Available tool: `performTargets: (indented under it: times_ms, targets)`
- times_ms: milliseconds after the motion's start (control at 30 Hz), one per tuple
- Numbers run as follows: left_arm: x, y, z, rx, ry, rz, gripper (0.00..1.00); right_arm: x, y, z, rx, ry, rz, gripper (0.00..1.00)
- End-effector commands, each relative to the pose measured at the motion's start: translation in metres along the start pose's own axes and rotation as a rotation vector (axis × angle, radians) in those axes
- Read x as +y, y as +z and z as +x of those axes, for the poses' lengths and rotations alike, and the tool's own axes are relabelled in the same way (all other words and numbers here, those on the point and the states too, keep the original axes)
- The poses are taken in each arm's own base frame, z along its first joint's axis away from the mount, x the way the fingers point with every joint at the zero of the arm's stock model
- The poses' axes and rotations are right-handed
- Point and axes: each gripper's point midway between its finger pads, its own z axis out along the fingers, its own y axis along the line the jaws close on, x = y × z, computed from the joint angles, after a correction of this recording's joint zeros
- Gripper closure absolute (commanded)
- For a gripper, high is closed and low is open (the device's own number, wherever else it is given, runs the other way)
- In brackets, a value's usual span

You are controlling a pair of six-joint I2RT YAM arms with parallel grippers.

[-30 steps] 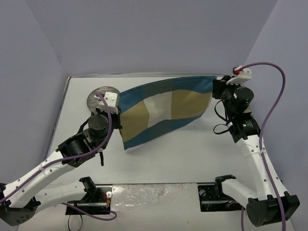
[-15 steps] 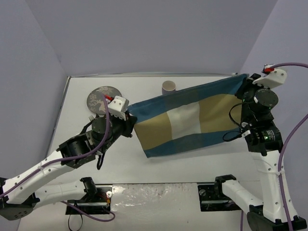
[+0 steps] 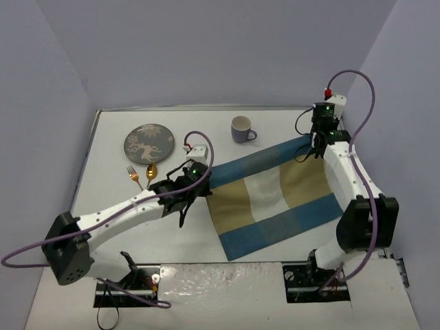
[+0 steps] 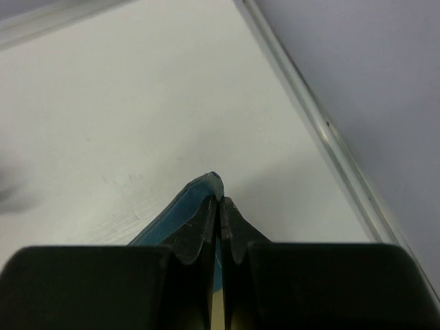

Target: Set the dinner table for one person

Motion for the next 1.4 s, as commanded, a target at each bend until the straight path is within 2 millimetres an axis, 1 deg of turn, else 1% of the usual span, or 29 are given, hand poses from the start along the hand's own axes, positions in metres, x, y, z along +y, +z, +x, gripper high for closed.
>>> performTargets:
  times_ms: [0, 33, 100, 133, 200, 233, 267, 300, 333, 367, 400, 467, 600, 667, 700, 733, 767, 800, 833, 867, 933, 967, 1033, 1100, 1167, 1233, 1267, 1300, 1367]
  targets:
    - [0.022, 0.04, -0.009, -0.007, -0.18, -0.059, 1.0, 0.01, 0.046, 0.016, 0.025, 0.034, -0.019, 1.0]
    - [0.029, 0.054, -0.002, 0.019, -0.188, -0.08, 1.0, 0.014, 0.053, 0.021, 0.037, 0.027, -0.025, 1.0]
    - [0.034, 0.071, -0.001, 0.035, -0.209, -0.088, 1.0, 0.021, 0.067, 0.032, 0.061, 0.009, -0.029, 1.0]
    - [0.033, 0.077, 0.004, 0.057, -0.202, -0.089, 1.0, 0.021, 0.074, 0.036, 0.073, 0.006, -0.024, 1.0]
    - [0.023, 0.092, 0.003, 0.083, -0.194, -0.072, 1.0, 0.016, 0.093, 0.046, 0.093, 0.007, -0.011, 1.0]
    - [0.02, 0.097, 0.007, 0.098, -0.195, -0.067, 1.0, 0.019, 0.098, 0.05, 0.099, 0.007, -0.017, 1.0]
    - [0.018, 0.104, 0.011, 0.116, -0.197, -0.065, 1.0, 0.022, 0.101, 0.049, 0.095, 0.01, -0.032, 1.0]
    - [0.019, 0.108, 0.016, 0.128, -0.195, -0.07, 1.0, 0.024, 0.105, 0.051, 0.101, 0.008, -0.036, 1.0]
    - [0.018, 0.112, 0.015, 0.126, -0.199, -0.071, 1.0, 0.025, 0.109, 0.052, 0.103, 0.007, -0.039, 1.0]
    - [0.02, 0.12, 0.018, 0.132, -0.199, -0.084, 1.0, 0.028, 0.118, 0.059, 0.121, -0.003, -0.038, 1.0]
    - [0.021, 0.125, 0.018, 0.132, -0.2, -0.092, 1.0, 0.031, 0.125, 0.062, 0.128, -0.008, -0.04, 1.0]
    - [0.022, 0.132, 0.014, 0.124, -0.203, -0.104, 1.0, 0.036, 0.135, 0.061, 0.129, -0.011, -0.048, 1.0]
    - [0.029, 0.139, -0.001, 0.084, -0.215, -0.143, 0.99, 0.053, 0.155, 0.049, 0.112, -0.008, -0.082, 1.0]
    - [0.032, 0.14, -0.009, 0.063, -0.214, -0.158, 0.94, 0.059, 0.163, 0.042, 0.1, -0.002, -0.096, 0.99]
    - [0.033, 0.141, -0.016, 0.051, -0.209, -0.163, 0.89, 0.062, 0.165, 0.039, 0.098, 0.0, -0.105, 0.97]
    - [0.034, 0.141, -0.021, 0.042, -0.205, -0.167, 0.8, 0.065, 0.165, 0.032, 0.087, 0.006, -0.115, 0.92]
    - [0.034, 0.14, -0.027, 0.037, -0.197, -0.167, 0.7, 0.066, 0.164, 0.023, 0.074, 0.013, -0.124, 0.81]
    - [0.033, 0.138, -0.033, 0.03, -0.187, -0.168, 0.62, 0.066, 0.162, 0.019, 0.073, 0.018, -0.129, 0.65]
    - [0.033, 0.136, -0.037, 0.025, -0.179, -0.169, 0.51, 0.067, 0.159, 0.015, 0.07, 0.024, -0.135, 0.51]
    - [0.033, 0.133, -0.041, 0.021, -0.173, -0.171, 0.39, 0.066, 0.154, 0.01, 0.066, 0.029, -0.14, 0.41]
    - [0.035, 0.126, -0.045, 0.014, -0.165, -0.177, 0.21, 0.061, 0.143, 0.006, 0.061, 0.043, -0.139, 0.31]
    - [0.036, 0.121, -0.047, 0.013, -0.159, -0.178, 0.16, 0.058, 0.134, 0.005, 0.068, 0.049, -0.144, 0.28]
    - [0.036, 0.111, -0.051, 0.017, -0.135, -0.169, 0.13, 0.049, 0.113, 0.008, 0.092, 0.076, -0.154, 0.25]
    - [0.028, 0.103, -0.051, 0.036, -0.076, -0.116, 0.13, 0.046, 0.098, 0.022, 0.129, 0.109, -0.176, 0.24]
    - [0.016, 0.097, -0.048, 0.059, -0.017, -0.064, 0.13, 0.038, 0.08, 0.052, 0.189, 0.174, -0.17, 0.24]
    - [0.004, 0.094, -0.042, 0.089, 0.071, -0.009, 0.13, 0.028, 0.07, 0.08, 0.244, 0.232, -0.144, 0.22]
    - [-0.004, 0.095, -0.036, 0.106, 0.094, 0.02, 0.13, 0.023, 0.065, 0.099, 0.281, 0.262, -0.13, 0.22]
    - [-0.008, 0.095, -0.034, 0.117, 0.113, 0.041, 0.13, 0.019, 0.062, 0.113, 0.308, 0.271, -0.119, 0.21]
    - [-0.021, 0.103, -0.023, 0.152, 0.149, 0.089, 0.13, 0.008, 0.059, 0.138, 0.351, 0.302, -0.072, 0.15]
